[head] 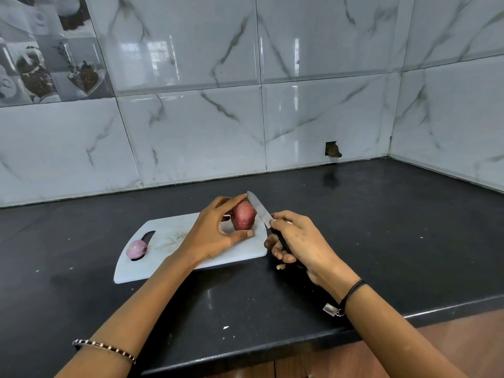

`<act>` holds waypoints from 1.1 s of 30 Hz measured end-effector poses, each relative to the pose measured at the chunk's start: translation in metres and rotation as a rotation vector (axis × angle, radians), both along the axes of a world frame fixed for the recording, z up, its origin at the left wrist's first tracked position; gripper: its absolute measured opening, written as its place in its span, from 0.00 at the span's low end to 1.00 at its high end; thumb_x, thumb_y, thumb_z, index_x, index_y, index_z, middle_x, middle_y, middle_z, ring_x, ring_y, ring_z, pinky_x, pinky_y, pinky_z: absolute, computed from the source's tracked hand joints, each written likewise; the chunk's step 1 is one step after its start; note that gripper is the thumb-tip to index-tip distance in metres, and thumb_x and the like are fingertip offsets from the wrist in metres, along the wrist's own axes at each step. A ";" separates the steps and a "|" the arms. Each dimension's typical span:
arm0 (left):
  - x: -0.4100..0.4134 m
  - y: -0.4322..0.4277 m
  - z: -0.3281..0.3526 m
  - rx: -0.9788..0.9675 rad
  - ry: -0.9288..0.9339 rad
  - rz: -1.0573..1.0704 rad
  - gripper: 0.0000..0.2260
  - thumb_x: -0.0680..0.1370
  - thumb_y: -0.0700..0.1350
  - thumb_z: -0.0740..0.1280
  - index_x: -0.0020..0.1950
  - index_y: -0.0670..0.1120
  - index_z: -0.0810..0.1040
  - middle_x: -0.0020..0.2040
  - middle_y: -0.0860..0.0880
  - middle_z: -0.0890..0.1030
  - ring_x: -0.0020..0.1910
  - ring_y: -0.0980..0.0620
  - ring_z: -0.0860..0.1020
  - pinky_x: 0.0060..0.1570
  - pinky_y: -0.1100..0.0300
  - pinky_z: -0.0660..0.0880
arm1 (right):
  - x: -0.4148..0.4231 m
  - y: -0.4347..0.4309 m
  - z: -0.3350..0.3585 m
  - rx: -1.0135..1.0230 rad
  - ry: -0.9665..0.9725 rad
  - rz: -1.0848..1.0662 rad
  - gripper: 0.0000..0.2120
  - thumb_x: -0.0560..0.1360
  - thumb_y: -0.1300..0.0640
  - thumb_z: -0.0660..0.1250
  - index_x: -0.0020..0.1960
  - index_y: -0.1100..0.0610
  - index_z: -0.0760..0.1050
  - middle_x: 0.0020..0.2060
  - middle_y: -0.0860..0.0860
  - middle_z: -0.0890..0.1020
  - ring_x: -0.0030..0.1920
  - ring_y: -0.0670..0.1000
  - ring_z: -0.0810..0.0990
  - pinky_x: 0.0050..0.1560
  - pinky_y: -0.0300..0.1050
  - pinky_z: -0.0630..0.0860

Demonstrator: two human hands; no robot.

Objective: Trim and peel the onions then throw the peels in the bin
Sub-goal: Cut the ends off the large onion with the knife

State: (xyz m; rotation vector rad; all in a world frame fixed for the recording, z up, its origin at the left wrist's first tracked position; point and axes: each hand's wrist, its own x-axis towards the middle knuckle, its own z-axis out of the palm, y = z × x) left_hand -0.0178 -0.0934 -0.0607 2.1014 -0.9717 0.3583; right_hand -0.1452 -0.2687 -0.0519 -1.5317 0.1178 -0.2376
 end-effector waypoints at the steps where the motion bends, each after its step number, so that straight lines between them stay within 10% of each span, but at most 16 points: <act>1: 0.001 0.000 0.000 0.008 0.003 0.002 0.36 0.69 0.55 0.81 0.76 0.57 0.72 0.64 0.55 0.75 0.61 0.58 0.76 0.58 0.78 0.69 | -0.001 0.000 0.000 -0.009 -0.001 -0.004 0.09 0.83 0.59 0.59 0.60 0.57 0.76 0.33 0.56 0.81 0.24 0.49 0.70 0.22 0.40 0.69; 10: 0.003 0.000 -0.001 0.001 0.066 -0.037 0.34 0.74 0.57 0.76 0.78 0.59 0.68 0.67 0.56 0.75 0.62 0.60 0.77 0.55 0.78 0.71 | -0.006 0.001 0.003 -0.160 -0.002 -0.067 0.10 0.84 0.56 0.59 0.58 0.53 0.78 0.31 0.52 0.82 0.25 0.48 0.72 0.22 0.36 0.66; 20: 0.003 0.000 -0.001 -0.032 0.072 -0.042 0.33 0.72 0.55 0.78 0.75 0.58 0.71 0.67 0.56 0.76 0.63 0.60 0.77 0.56 0.75 0.72 | -0.013 0.005 0.013 -0.054 0.076 -0.065 0.23 0.84 0.55 0.54 0.51 0.75 0.75 0.22 0.54 0.79 0.17 0.47 0.64 0.25 0.42 0.74; 33: 0.000 -0.002 0.001 -0.047 0.102 -0.002 0.32 0.71 0.54 0.80 0.72 0.58 0.73 0.63 0.58 0.78 0.58 0.68 0.75 0.50 0.80 0.71 | -0.008 0.003 0.007 -0.312 0.034 -0.143 0.12 0.85 0.51 0.60 0.52 0.56 0.77 0.33 0.53 0.82 0.23 0.45 0.71 0.24 0.35 0.70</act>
